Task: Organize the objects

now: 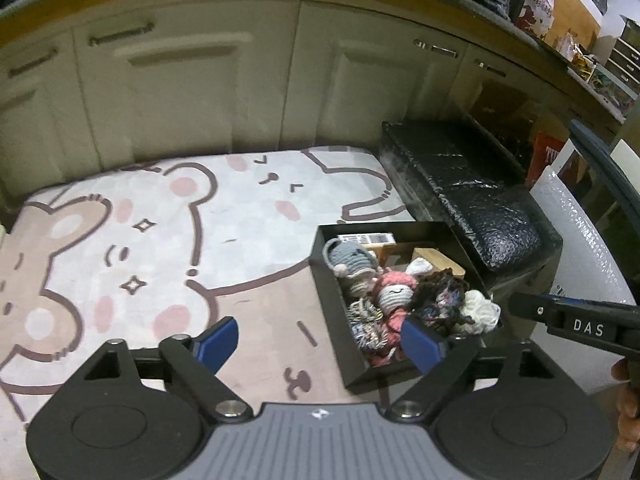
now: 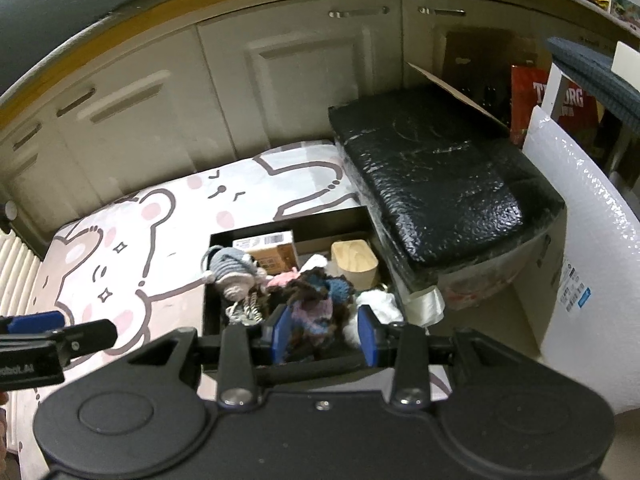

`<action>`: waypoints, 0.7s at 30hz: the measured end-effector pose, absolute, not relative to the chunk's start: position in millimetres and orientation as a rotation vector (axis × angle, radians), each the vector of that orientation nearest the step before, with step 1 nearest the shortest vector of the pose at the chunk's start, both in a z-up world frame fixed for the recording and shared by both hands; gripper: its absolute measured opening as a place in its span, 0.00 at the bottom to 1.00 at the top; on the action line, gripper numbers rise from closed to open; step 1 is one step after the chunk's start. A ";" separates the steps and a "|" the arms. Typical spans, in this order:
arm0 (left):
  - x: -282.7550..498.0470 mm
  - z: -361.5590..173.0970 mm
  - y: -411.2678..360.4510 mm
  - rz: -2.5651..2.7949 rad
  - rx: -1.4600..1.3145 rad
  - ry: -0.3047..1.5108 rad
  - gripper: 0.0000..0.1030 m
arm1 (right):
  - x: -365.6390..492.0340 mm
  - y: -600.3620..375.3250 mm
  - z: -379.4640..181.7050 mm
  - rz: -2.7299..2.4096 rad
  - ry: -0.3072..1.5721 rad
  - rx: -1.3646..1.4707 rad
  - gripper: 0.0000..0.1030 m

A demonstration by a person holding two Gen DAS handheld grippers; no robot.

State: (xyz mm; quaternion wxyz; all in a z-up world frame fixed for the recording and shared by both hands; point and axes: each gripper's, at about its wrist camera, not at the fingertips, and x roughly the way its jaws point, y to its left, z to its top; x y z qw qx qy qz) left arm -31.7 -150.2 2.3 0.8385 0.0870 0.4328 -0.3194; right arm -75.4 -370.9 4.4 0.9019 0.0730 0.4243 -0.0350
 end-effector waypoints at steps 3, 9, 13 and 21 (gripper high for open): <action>-39.0 7.4 -137.1 -0.665 0.196 0.900 0.92 | -83.2 -363.4 6.8 -0.072 0.870 0.136 0.40; -46.4 15.2 -115.4 -0.644 0.201 0.879 0.98 | -97.6 -355.5 11.3 -0.077 0.854 0.128 0.49; -48.7 17.1 -105.0 -0.623 0.207 0.874 1.00 | -107.6 -347.9 11.0 -0.076 0.854 0.115 0.59; -50.8 20.7 -88.2 -0.596 0.228 0.869 1.00 | -119.4 -334.8 14.0 -0.099 0.846 0.071 0.77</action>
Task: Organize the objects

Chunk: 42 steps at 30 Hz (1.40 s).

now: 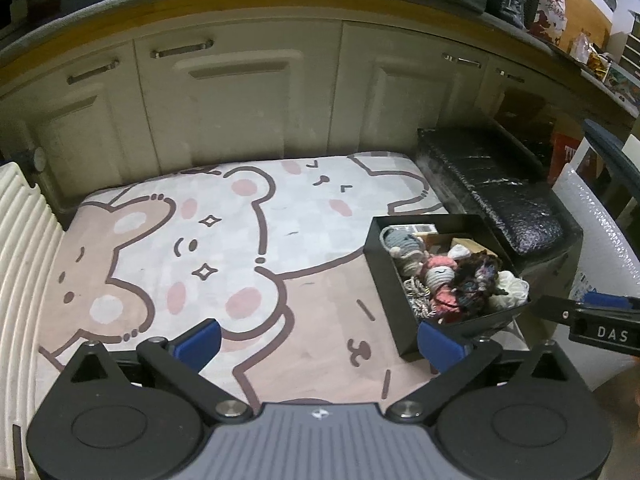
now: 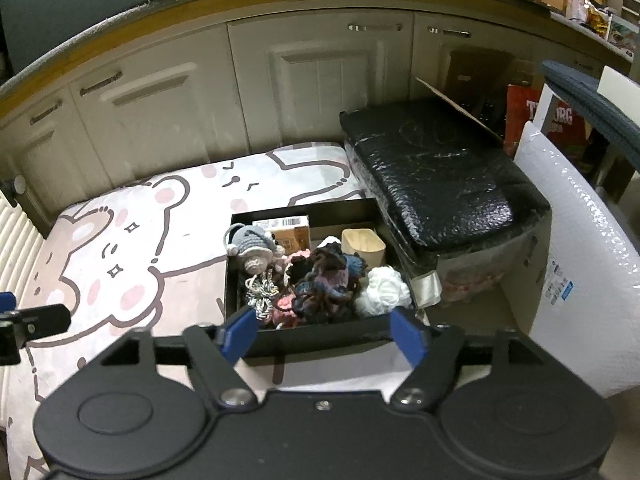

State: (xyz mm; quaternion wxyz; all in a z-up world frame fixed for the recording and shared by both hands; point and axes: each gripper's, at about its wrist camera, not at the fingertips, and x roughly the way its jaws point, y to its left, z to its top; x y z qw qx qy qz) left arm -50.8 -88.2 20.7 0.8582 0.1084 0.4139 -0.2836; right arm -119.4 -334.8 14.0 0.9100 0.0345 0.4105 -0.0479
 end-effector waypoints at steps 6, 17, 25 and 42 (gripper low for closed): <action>-52.0 19.9 -82.4 -0.569 0.241 0.858 1.00 | -125.8 -333.1 12.6 -0.122 0.854 0.049 0.89; -51.6 11.4 -79.7 -0.569 0.268 0.873 1.00 | -133.6 -330.8 9.1 -0.170 0.864 0.024 0.97; -53.8 8.8 -78.9 -0.575 0.272 0.876 1.00 | -137.8 -331.9 8.1 -0.192 0.868 0.029 0.98; -53.9 8.8 -70.6 -0.580 0.260 0.878 1.00 | -145.5 -321.2 13.2 -0.176 0.854 -0.003 0.97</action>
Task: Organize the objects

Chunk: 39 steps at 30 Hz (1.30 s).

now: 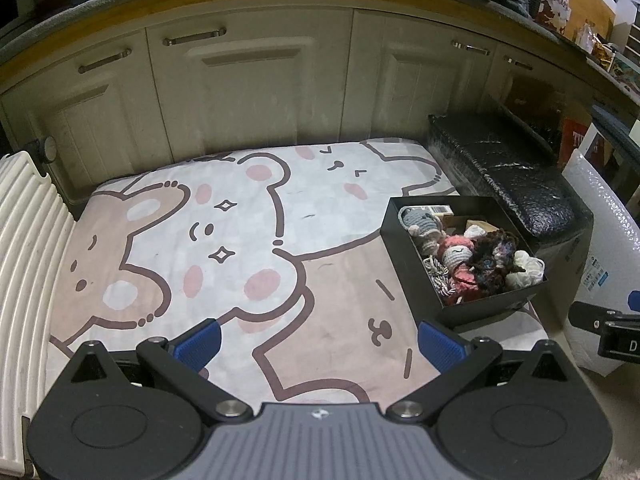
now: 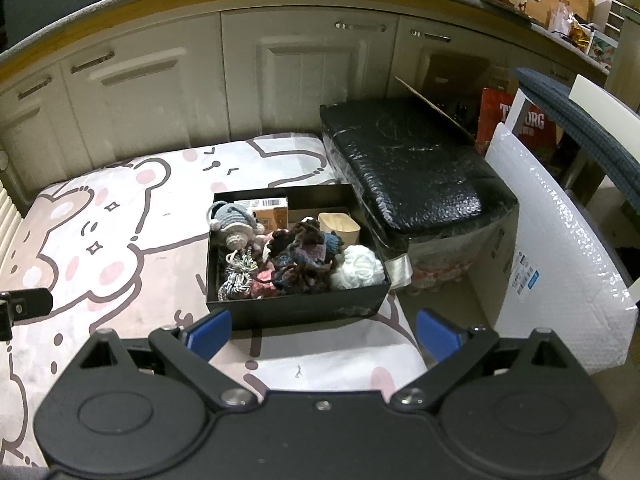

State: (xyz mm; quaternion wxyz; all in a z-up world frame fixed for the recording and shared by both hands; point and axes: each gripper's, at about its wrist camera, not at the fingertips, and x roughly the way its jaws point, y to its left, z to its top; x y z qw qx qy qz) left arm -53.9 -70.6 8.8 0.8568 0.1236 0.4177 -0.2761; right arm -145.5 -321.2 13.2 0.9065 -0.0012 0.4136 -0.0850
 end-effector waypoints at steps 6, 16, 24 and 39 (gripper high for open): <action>-54.3 8.8 -70.0 -0.582 0.259 0.877 1.00 | -145.8 -319.7 13.8 -0.175 0.851 -0.005 0.97; -54.6 8.8 -69.6 -0.579 0.260 0.878 1.00 | -146.0 -318.8 14.4 -0.175 0.850 -0.005 0.97; -55.0 10.2 -67.0 -0.585 0.263 0.874 1.00 | -146.3 -318.4 15.0 -0.175 0.850 -0.005 0.97; -54.7 8.8 -69.8 -0.579 0.269 0.876 1.00 | -146.5 -318.5 14.8 -0.175 0.849 -0.005 0.97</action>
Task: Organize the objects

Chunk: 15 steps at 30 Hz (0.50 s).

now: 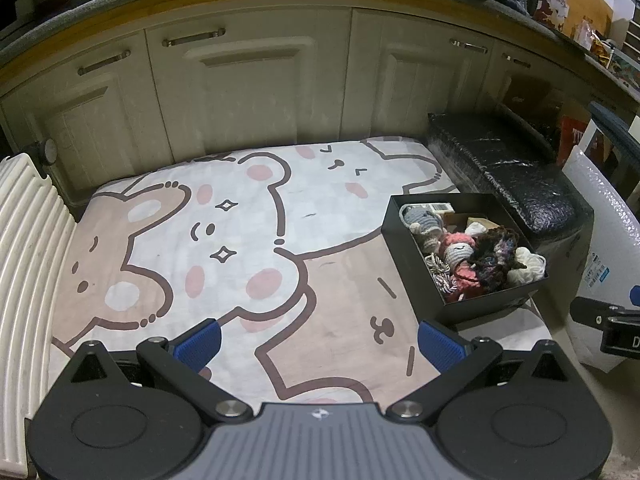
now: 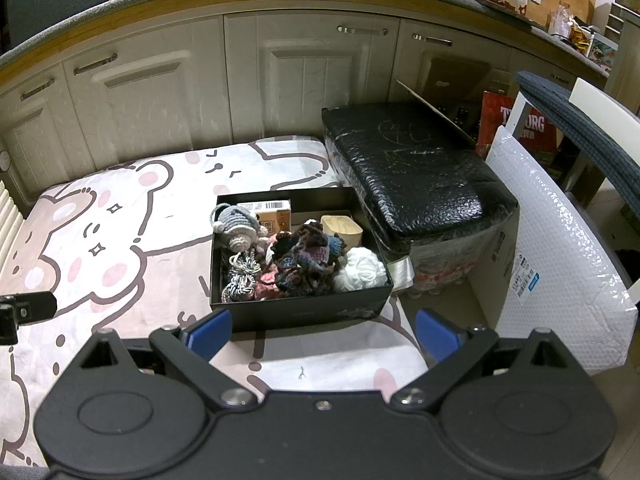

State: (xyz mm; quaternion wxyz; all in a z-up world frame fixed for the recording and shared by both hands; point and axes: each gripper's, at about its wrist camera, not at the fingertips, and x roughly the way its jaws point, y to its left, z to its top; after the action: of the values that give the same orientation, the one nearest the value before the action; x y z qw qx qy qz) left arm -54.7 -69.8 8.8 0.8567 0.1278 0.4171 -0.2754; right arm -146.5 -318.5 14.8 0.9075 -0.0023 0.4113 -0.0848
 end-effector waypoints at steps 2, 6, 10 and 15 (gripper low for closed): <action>-54.9 8.8 -69.8 -0.579 0.269 0.876 1.00 | -146.5 -318.1 15.0 -0.174 0.848 -0.003 0.97; -54.9 8.8 -69.8 -0.579 0.269 0.876 1.00 | -146.3 -317.2 16.0 -0.174 0.848 -0.005 0.97; -55.0 8.8 -69.9 -0.579 0.269 0.876 1.00 | -146.5 -317.8 15.7 -0.175 0.848 -0.004 0.97; -55.1 8.8 -70.0 -0.578 0.269 0.876 1.00 | -146.6 -317.9 15.6 -0.174 0.848 -0.004 0.97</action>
State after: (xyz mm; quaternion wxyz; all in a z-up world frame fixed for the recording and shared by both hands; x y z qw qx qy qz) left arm -55.1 -70.0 8.8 0.8568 0.1280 0.4168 -0.2752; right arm -146.6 -317.9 15.6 0.9078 -0.0020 0.4108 -0.0845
